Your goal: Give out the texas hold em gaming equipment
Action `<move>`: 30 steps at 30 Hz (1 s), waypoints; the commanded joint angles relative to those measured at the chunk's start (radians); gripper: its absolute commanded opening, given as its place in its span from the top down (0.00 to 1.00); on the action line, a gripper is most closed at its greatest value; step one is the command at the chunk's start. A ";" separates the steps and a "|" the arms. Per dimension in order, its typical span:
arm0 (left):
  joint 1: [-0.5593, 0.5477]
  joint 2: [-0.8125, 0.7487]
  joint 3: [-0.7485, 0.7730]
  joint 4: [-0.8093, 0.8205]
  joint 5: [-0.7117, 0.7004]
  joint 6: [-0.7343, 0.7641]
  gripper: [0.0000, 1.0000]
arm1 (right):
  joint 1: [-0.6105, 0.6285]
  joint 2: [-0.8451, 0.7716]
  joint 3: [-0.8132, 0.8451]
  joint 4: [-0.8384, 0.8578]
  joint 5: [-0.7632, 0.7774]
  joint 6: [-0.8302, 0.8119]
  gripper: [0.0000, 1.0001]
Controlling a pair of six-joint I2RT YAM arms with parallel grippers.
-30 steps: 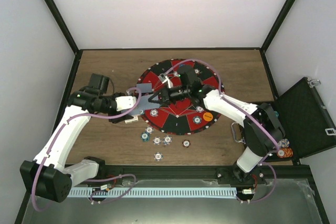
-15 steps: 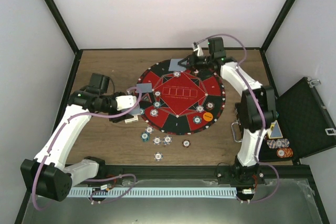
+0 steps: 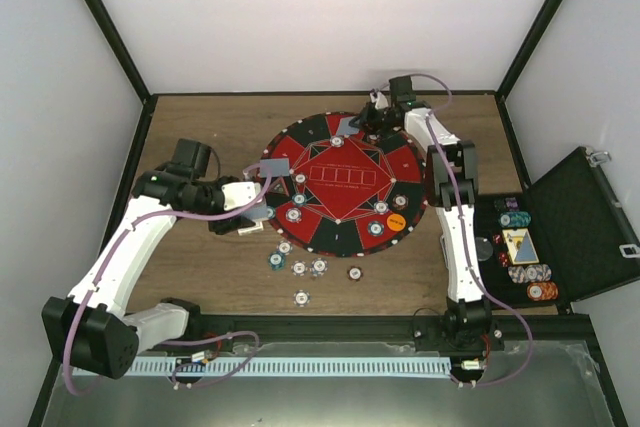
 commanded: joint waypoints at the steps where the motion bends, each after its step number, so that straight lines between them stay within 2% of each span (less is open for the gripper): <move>1: 0.005 0.006 0.034 -0.017 0.028 -0.005 0.96 | -0.008 0.026 0.077 0.010 0.000 0.002 0.93; 4: 0.005 0.009 0.037 -0.021 0.027 -0.006 0.96 | -0.007 0.024 0.087 -0.009 0.001 -0.010 0.89; 7: 0.005 0.006 0.035 -0.021 0.028 -0.007 0.96 | -0.007 0.000 0.086 -0.036 0.034 -0.039 0.67; 8: 0.005 0.006 0.036 -0.020 0.028 -0.008 0.96 | -0.009 -0.009 0.087 -0.045 0.047 -0.051 0.63; 15: 0.005 -0.003 0.032 -0.021 0.025 -0.020 0.96 | -0.009 -0.096 0.086 -0.110 0.174 -0.125 0.43; 18: 0.005 -0.004 0.033 -0.024 0.020 -0.024 0.96 | -0.010 -0.175 0.086 -0.137 0.253 -0.152 0.30; 22: 0.005 -0.013 0.035 -0.023 0.021 -0.029 0.96 | -0.009 -0.247 0.066 -0.161 0.294 -0.167 0.22; 26: 0.005 -0.015 0.045 -0.026 0.028 -0.039 0.96 | 0.008 -0.382 -0.071 -0.127 0.271 -0.155 0.17; 30: 0.006 -0.010 0.049 -0.021 0.042 -0.049 0.96 | 0.081 -0.600 -0.388 -0.018 0.207 -0.133 0.14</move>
